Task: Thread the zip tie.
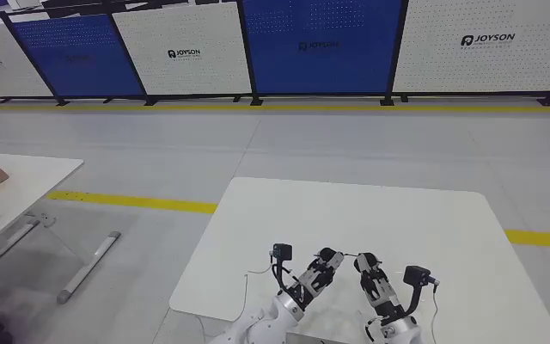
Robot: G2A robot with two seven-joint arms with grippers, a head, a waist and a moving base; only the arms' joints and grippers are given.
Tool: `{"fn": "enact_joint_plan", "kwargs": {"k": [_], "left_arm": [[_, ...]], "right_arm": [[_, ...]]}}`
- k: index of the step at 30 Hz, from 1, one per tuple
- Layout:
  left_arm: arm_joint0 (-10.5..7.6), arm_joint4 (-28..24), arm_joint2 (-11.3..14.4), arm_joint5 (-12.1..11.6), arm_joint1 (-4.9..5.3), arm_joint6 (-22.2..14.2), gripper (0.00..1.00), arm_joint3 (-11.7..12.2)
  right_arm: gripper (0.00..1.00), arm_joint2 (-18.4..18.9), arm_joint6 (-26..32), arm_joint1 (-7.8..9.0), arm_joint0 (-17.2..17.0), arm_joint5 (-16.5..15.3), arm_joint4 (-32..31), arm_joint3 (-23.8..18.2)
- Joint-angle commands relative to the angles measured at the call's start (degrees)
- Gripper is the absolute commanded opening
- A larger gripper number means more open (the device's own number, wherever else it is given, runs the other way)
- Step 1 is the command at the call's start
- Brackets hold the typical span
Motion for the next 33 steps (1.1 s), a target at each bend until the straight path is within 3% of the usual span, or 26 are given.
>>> {"fn": "enact_joint_plan", "kwargs": {"k": [1, 9, 11, 23, 30, 33], "left_arm": [[-0.05, 0.4, 0.23, 0.22, -0.03, -0.29, 0.23, 0.04], [-0.6, 0.71, 1.02, 0.85, -0.29, -0.57, 0.18, 0.4], [-0.77, 0.3, 1.0, 0.88, -0.36, -0.4, 0.0, 0.54], [-0.61, 1.1, 0.81, -0.2, -0.33, -0.42, 0.0, 0.54], [-0.53, 0.69, 0.64, 0.64, -0.38, -0.5, 0.0, 0.52], [-0.55, 0.67, 0.73, 0.71, -0.43, -0.48, 0.07, 0.58]], "right_arm": [[0.0, -0.07, -0.11, -0.02, 0.03, 0.0, -0.01, 0.01], [0.0, -0.34, -0.2, -0.08, 0.21, -0.14, -0.26, 0.2], [0.0, -0.38, -0.17, -0.07, 0.18, -0.26, -0.41, 0.25], [0.0, -0.15, 0.34, 0.06, 0.07, -2.19, -0.4, 0.43], [0.0, 0.25, -0.06, 0.14, -0.36, -2.64, -0.43, 0.14], [0.0, 0.29, -0.12, 0.16, -0.47, -2.61, -0.64, 0.14]]}}
